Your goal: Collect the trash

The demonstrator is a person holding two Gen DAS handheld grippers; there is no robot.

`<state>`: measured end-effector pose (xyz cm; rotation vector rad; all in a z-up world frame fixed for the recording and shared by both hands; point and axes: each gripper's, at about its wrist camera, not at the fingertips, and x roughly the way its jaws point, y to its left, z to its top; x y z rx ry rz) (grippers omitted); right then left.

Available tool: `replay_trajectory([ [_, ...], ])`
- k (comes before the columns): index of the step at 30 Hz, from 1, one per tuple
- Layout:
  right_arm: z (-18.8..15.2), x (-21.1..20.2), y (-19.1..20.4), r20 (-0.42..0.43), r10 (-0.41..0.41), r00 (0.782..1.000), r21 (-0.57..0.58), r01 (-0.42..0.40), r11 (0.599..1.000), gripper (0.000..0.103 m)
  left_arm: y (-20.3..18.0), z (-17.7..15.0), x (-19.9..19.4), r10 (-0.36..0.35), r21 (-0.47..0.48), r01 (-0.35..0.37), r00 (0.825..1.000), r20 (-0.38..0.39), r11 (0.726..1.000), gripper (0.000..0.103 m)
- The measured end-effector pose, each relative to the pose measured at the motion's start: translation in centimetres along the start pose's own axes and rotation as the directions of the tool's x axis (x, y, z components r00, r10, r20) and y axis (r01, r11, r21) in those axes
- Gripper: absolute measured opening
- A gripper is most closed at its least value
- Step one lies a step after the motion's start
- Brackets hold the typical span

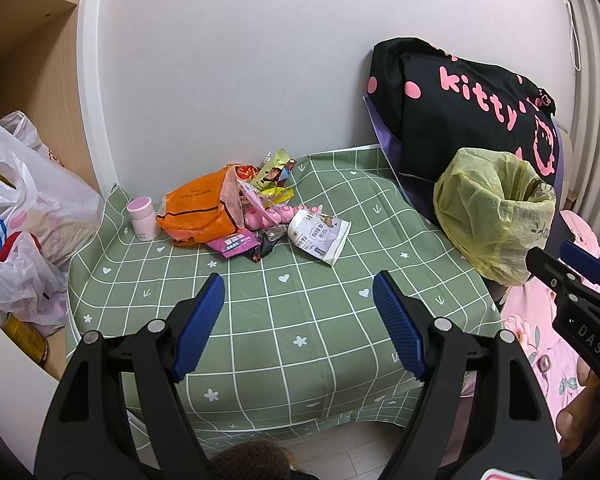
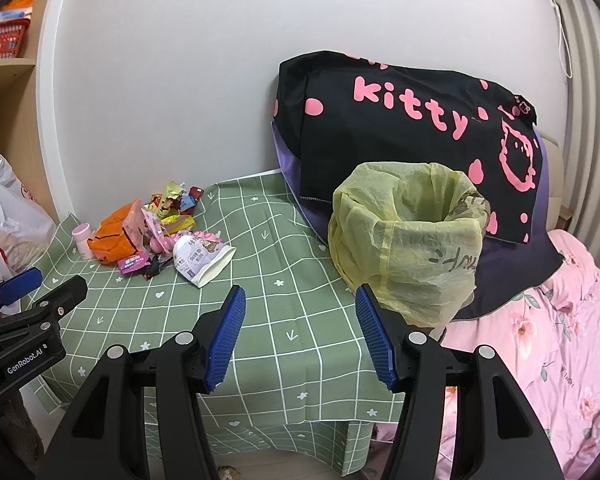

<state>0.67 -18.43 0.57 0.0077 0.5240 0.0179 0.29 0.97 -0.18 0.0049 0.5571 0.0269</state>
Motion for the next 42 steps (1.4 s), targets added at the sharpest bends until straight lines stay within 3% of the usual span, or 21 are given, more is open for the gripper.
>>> replay_trajectory([
  [26, 0.1, 0.6, -0.9, -0.004, -0.001, 1.0, 0.001, 0.001, 1.0, 0.054, 0.5, 0.7, 0.5, 0.011, 0.0, -0.011, 1.0, 0.006, 1.0, 0.073],
  [34, 0.9, 4.9, 0.5, -0.046, 0.039, 0.998, -0.044, -0.041, 0.998, 0.054, 2.8, 1.7, 4.3, 0.015, 0.0, -0.015, 1.0, -0.018, 1.0, 0.073],
  [42, 2.5, 12.2, 4.2, -0.128, 0.171, 0.977, -0.122, -0.186, 0.975, 0.054, 9.1, 3.4, 9.4, 0.042, -0.099, -0.046, 0.998, -0.04, 0.994, 0.073],
])
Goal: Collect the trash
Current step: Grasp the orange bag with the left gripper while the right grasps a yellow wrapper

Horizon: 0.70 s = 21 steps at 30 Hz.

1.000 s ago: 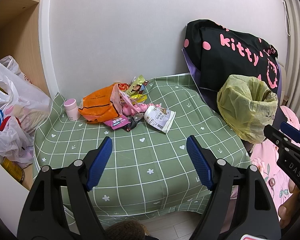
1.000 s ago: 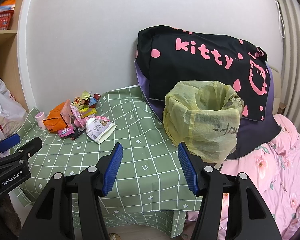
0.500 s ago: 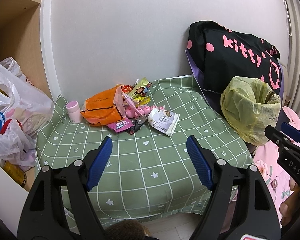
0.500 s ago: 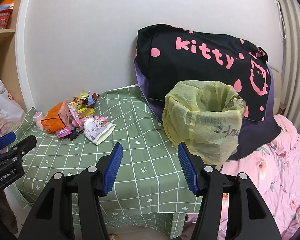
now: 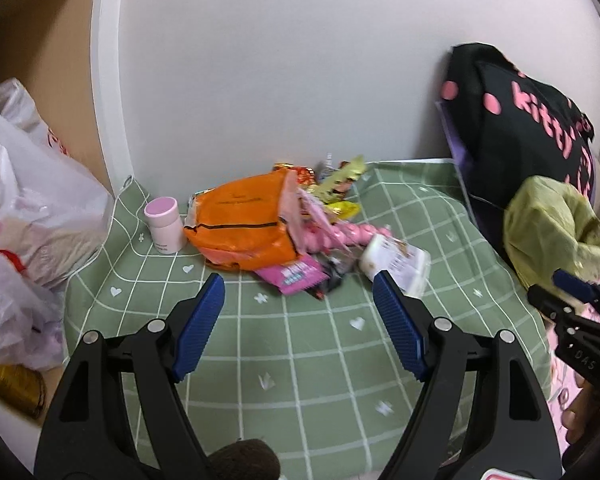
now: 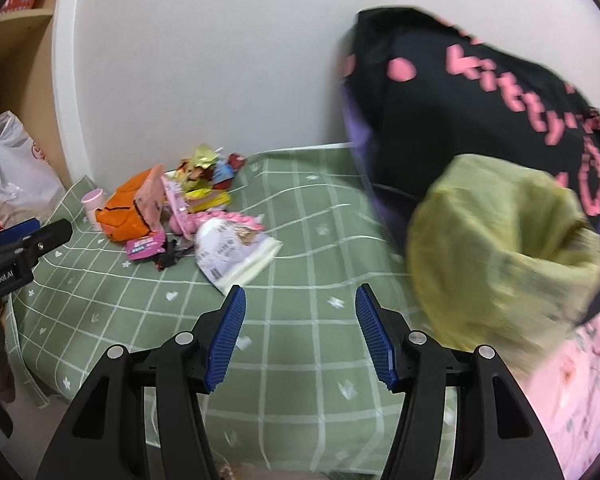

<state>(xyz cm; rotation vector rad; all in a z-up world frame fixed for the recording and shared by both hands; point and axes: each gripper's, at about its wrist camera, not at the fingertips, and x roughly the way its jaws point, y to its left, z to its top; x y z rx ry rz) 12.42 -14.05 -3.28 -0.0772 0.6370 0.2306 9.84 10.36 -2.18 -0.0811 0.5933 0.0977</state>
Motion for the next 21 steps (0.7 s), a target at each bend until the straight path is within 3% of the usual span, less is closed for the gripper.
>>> replay_trajectory([
  [5, 1.9, 4.5, 2.0, -0.04, 0.029, 0.999, -0.021, -0.029, 0.999, 0.054, 3.5, 2.0, 4.7, -0.006, -0.076, 0.001, 0.998, -0.059, 0.997, 0.077],
  [9, 3.1, 7.1, 3.2, -0.071, 0.021, 0.997, -0.03, -0.023, 0.999, 0.054, 6.5, 3.5, 8.7, 0.042, -0.151, -0.054, 0.995, -0.086, 0.987, 0.077],
  [13, 4.2, 9.2, 3.6, -0.117, 0.008, 0.993, -0.044, -0.013, 0.999, 0.054, 10.9, 4.1, 13.3, 0.034, -0.295, -0.075, 0.989, -0.141, 0.953, 0.077],
  [17, 5.0, 10.7, 3.9, -0.147, -0.017, 0.989, -0.068, 0.007, 0.998, 0.054, 13.3, 3.9, 17.3, 0.017, -0.333, -0.086, 0.978, -0.206, 0.939, 0.077],
  [21, 6.2, 11.6, 3.6, -0.136, -0.004, 0.991, -0.06, -0.004, 0.998, 0.054, 14.1, 3.5, 19.0, -0.05, -0.366, -0.044, 0.968, -0.245, 0.93, 0.062],
])
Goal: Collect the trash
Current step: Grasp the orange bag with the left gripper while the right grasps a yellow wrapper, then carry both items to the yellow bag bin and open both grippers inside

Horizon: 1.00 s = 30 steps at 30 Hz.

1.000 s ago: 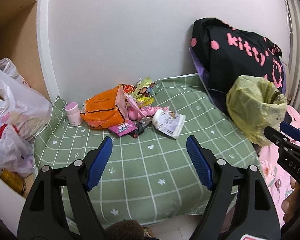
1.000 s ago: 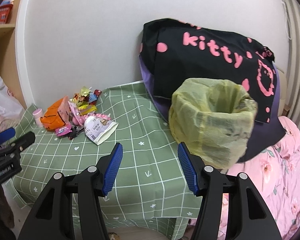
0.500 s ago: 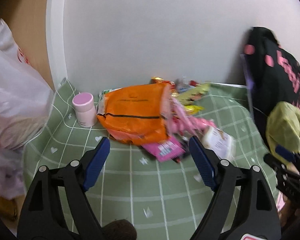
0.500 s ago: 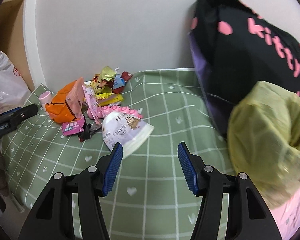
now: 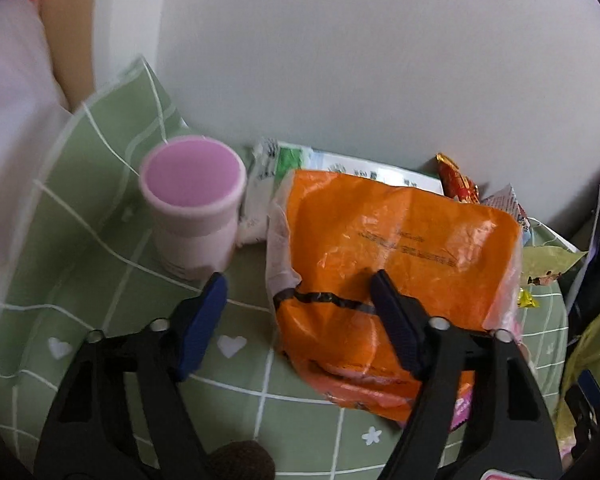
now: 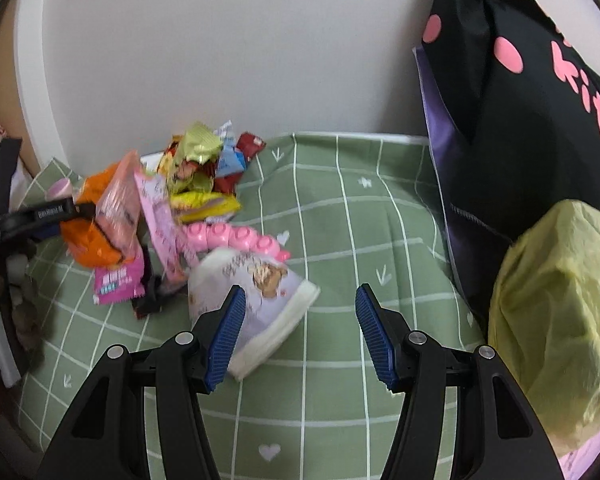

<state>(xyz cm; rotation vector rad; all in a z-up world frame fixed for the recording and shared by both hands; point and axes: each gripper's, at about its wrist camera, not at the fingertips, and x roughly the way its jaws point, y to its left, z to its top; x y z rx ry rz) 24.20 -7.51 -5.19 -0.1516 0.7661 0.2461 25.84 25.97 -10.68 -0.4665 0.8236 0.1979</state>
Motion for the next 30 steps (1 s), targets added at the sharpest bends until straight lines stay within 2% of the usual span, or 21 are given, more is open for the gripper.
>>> replay_trajectory([
  [2, 0.9, 0.5, -0.2, 0.019, 0.011, 1.0, -0.008, -0.011, 1.0, 0.054, -0.1, 0.2, 0.5, -0.028, 0.01, 0.028, 0.999, -0.033, 1.0, 0.046],
  [4, 1.7, 1.3, -0.3, 0.034, 0.035, 0.999, -0.007, -0.035, 0.999, 0.054, -0.1, 0.1, 0.4, -0.046, -0.001, 0.046, 0.998, -0.048, 0.999, 0.043],
  [6, 2.5, 2.2, -0.2, 0.049, 0.073, 0.996, -0.02, -0.072, 0.997, 0.054, 0.0, 0.1, 0.0, -0.092, -0.022, 0.091, 0.993, -0.067, 0.996, 0.033],
  [7, 2.8, 2.6, -0.1, 0.047, 0.085, 0.995, -0.031, -0.084, 0.996, 0.054, -0.2, -0.1, -0.9, -0.098, -0.019, 0.097, 0.993, -0.063, 0.995, 0.028],
  [9, 3.6, 3.1, 0.3, 0.041, 0.133, 0.99, -0.042, -0.131, 0.991, 0.054, -0.6, -0.1, -2.4, -0.109, 0.002, 0.109, 0.993, -0.04, 0.994, 0.026],
  [11, 4.7, 3.0, 0.7, 0.062, 0.169, 0.984, -0.049, -0.166, 0.985, 0.054, -1.1, -0.1, -4.4, -0.083, 0.058, 0.084, 0.997, -0.005, 0.995, 0.02],
  [15, 7.2, 3.7, 2.1, 0.078, 0.283, 0.956, -0.015, -0.282, 0.959, 0.054, -1.9, 0.2, -8.0, -0.059, 0.107, 0.049, 0.995, 0.084, 0.993, 0.017],
  [17, 8.0, 4.4, 3.1, 0.081, 0.312, 0.947, -0.004, -0.313, 0.95, 0.054, -2.6, 0.2, -9.6, -0.011, 0.165, -0.013, 0.99, 0.143, 0.986, 0.017],
  [20, 8.7, 5.8, 4.3, 0.066, 0.293, 0.954, -0.002, -0.294, 0.956, 0.054, -2.6, 0.8, -11.4, 0.014, 0.203, -0.055, 0.979, 0.201, 0.978, 0.017],
  [22, 8.9, 6.9, 4.4, 0.042, 0.314, 0.948, 0.025, -0.315, 0.949, 0.037, -2.7, 1.5, -12.1, 0.021, 0.215, -0.071, 0.974, 0.224, 0.974, 0.017],
  [24, 9.0, 7.5, 3.9, 0.035, 0.366, 0.93, 0.068, -0.368, 0.927, 0.036, -2.6, 1.4, -12.5, 0.026, 0.236, -0.084, 0.971, 0.239, 0.968, 0.017],
  [25, 9.0, 7.2, 3.5, 0.049, 0.37, 0.928, 0.079, -0.372, 0.925, 0.036, -2.7, 1.2, -12.4, 0.025, 0.241, -0.085, 0.97, 0.243, 0.967, 0.017],
  [30, 9.3, 3.8, 1.4, 0.107, 0.33, 0.938, 0.037, -0.335, 0.941, 0.034, -4.2, 0.8, -12.3, -0.029, 0.286, -0.04, 0.972, 0.234, 0.957, 0.017],
])
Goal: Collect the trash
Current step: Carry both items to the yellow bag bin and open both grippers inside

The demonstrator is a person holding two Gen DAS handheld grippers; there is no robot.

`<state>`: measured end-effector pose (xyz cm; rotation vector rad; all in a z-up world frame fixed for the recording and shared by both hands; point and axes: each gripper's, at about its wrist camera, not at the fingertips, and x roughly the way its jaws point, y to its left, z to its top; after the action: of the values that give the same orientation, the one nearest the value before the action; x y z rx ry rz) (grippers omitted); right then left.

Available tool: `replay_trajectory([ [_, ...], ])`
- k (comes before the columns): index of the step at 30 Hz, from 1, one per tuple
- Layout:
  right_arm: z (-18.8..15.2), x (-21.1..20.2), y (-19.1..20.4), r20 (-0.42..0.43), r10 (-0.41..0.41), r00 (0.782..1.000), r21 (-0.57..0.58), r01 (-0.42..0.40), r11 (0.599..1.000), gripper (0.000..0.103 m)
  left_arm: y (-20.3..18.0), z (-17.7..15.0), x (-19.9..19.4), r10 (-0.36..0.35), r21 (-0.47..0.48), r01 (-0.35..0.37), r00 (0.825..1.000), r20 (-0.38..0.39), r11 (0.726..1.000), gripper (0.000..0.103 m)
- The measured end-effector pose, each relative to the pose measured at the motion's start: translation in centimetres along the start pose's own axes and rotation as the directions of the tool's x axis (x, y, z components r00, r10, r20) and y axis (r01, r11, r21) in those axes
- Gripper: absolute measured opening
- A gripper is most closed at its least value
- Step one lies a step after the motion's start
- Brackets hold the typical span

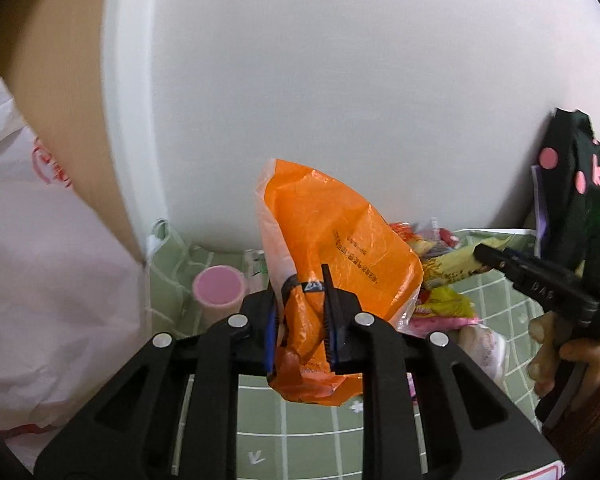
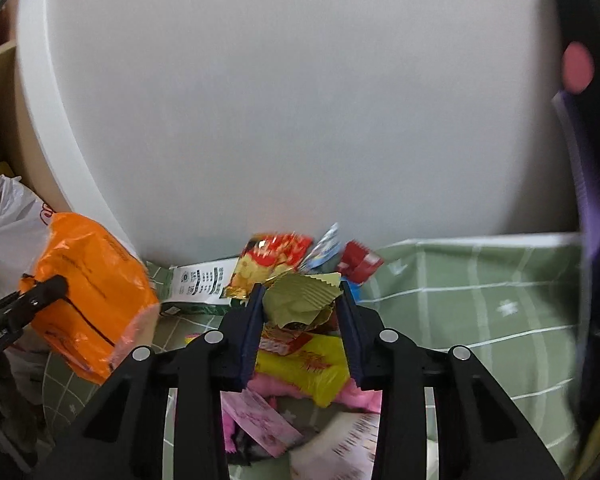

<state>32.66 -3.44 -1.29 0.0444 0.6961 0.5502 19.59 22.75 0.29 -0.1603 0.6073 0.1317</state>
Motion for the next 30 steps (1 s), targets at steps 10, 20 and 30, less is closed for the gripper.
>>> replay_trajectory([
  [10, 1.3, -14.2, -3.7, 0.134, -0.238, 0.962, -0.077, 0.25, 0.965, 0.034, -9.8, 4.9, -0.7, -0.281, 0.101, 0.274, 0.958, 0.06, 0.956, 0.017],
  [20, -0.2, -30.8, -12.8, 0.247, -0.609, 0.754, 0.082, 0.61, 0.788, 0.034, -26.5, 7.0, -1.8, -0.661, 0.261, 0.645, 0.749, -0.032, 0.718, 0.017],
  [30, -3.0, -41.8, -18.5, 0.235, -0.781, 0.579, 0.215, 0.752, 0.622, 0.034, -44.9, 2.8, -1.4, -0.743, 0.404, 0.793, 0.589, -0.318, 0.456, 0.017],
])
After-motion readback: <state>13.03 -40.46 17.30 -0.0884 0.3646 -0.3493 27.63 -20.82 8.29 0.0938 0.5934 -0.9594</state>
